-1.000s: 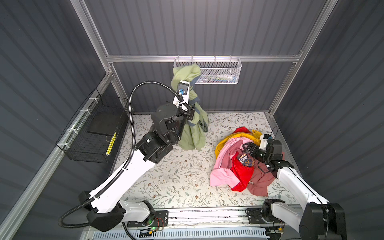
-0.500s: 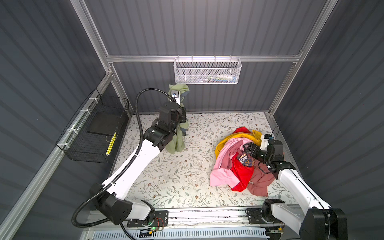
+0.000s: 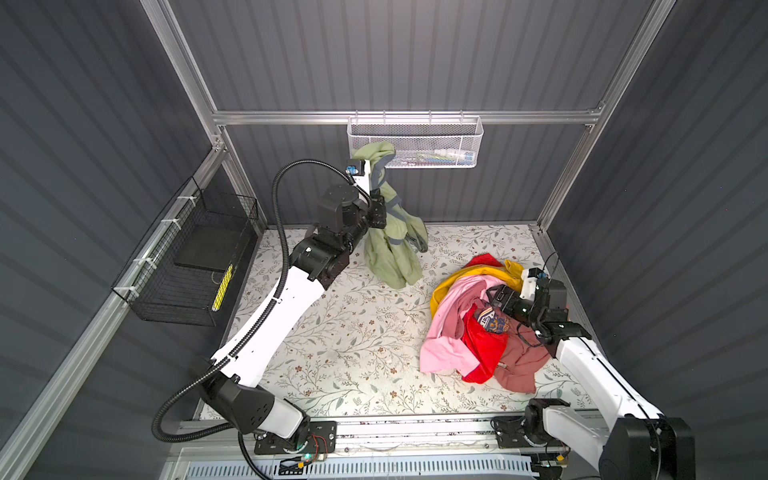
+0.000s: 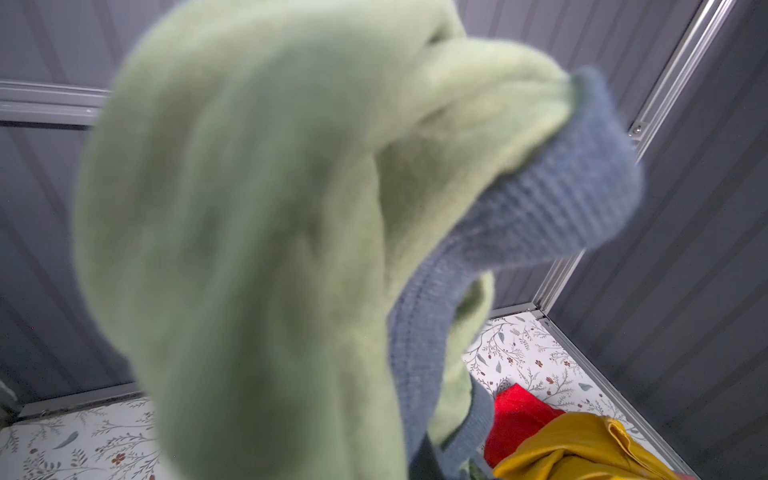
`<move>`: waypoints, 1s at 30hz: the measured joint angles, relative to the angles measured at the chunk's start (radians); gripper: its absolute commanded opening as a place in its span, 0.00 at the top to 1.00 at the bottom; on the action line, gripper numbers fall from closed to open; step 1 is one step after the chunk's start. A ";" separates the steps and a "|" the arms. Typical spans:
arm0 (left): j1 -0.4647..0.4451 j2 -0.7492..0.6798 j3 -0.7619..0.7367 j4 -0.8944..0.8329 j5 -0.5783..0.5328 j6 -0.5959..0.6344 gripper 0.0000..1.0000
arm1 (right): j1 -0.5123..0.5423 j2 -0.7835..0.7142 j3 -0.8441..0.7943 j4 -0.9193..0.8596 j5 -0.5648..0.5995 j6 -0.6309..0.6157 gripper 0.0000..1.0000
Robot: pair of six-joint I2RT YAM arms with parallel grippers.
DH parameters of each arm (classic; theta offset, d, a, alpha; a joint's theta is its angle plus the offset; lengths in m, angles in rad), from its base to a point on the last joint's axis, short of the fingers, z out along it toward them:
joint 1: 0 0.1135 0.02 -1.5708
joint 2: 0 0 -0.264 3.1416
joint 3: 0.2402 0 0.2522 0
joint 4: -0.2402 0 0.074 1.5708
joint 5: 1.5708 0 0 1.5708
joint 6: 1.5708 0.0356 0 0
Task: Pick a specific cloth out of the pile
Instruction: 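Lower the green sweatshirt onto the bare table with the left gripper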
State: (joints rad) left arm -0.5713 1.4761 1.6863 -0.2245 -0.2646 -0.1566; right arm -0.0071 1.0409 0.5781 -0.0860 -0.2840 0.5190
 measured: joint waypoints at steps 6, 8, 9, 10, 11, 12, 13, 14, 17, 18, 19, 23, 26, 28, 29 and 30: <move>0.077 -0.016 -0.157 -0.051 -0.107 -0.016 1.00 | 0.000 0.000 0.008 -0.006 -0.003 -0.002 0.09; 0.093 -0.001 -0.207 -0.100 -0.161 -0.002 1.00 | 0.000 0.000 0.008 -0.006 -0.004 -0.003 0.09; 0.102 0.009 -0.230 -0.128 -0.191 0.008 1.00 | 0.000 0.000 0.008 -0.007 -0.004 -0.004 0.09; 0.107 0.017 -0.248 -0.148 -0.214 0.017 1.00 | 0.000 0.000 0.008 -0.007 -0.004 -0.004 0.09; 0.114 0.023 -0.277 -0.163 -0.245 0.031 1.00 | 0.000 0.000 0.008 -0.007 -0.004 -0.004 0.09; 0.117 0.024 -0.303 -0.175 -0.272 0.045 1.00 | 0.000 0.000 0.008 -0.008 -0.004 -0.004 0.09; 0.120 0.024 -0.332 -0.186 -0.301 0.061 1.00 | 0.000 0.000 0.008 -0.008 -0.004 -0.004 0.09; 0.122 0.023 -0.356 -0.191 -0.330 0.079 1.00 | 0.000 0.000 0.008 -0.008 -0.004 -0.004 0.09; 0.128 0.022 -0.388 -0.195 -0.397 0.133 1.00 | 0.000 0.000 0.008 -0.008 -0.005 -0.004 0.09; 0.128 0.022 -0.388 -0.191 -0.412 0.150 1.00 | 0.000 0.000 0.008 -0.008 -0.005 -0.004 0.09; 0.128 0.021 -0.388 -0.181 -0.423 0.167 1.00 | 0.000 0.000 0.008 -0.008 -0.006 -0.004 0.09; 0.127 0.023 -0.385 -0.157 -0.404 0.187 1.00 | 0.000 0.000 0.008 -0.009 -0.006 -0.003 0.10; 0.120 0.046 -0.383 -0.148 -0.366 0.164 1.00 | 0.002 0.000 0.009 -0.013 -0.006 -0.004 0.10; 0.107 0.079 -0.379 -0.150 -0.342 0.134 1.00 | 0.001 -0.001 0.013 -0.021 -0.005 -0.005 0.10; 0.097 0.101 -0.378 -0.150 -0.327 0.114 1.00 | 0.001 -0.003 0.015 -0.025 -0.003 -0.007 0.09; 0.087 0.115 -0.378 -0.154 -0.314 0.098 1.00 | 0.001 -0.007 0.018 -0.032 -0.003 -0.008 0.10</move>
State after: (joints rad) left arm -0.4839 1.5909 1.3083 -0.3782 -0.5785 -0.0586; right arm -0.0059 1.0340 0.5961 -0.1181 -0.2867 0.5110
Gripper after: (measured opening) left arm 0.082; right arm 0.905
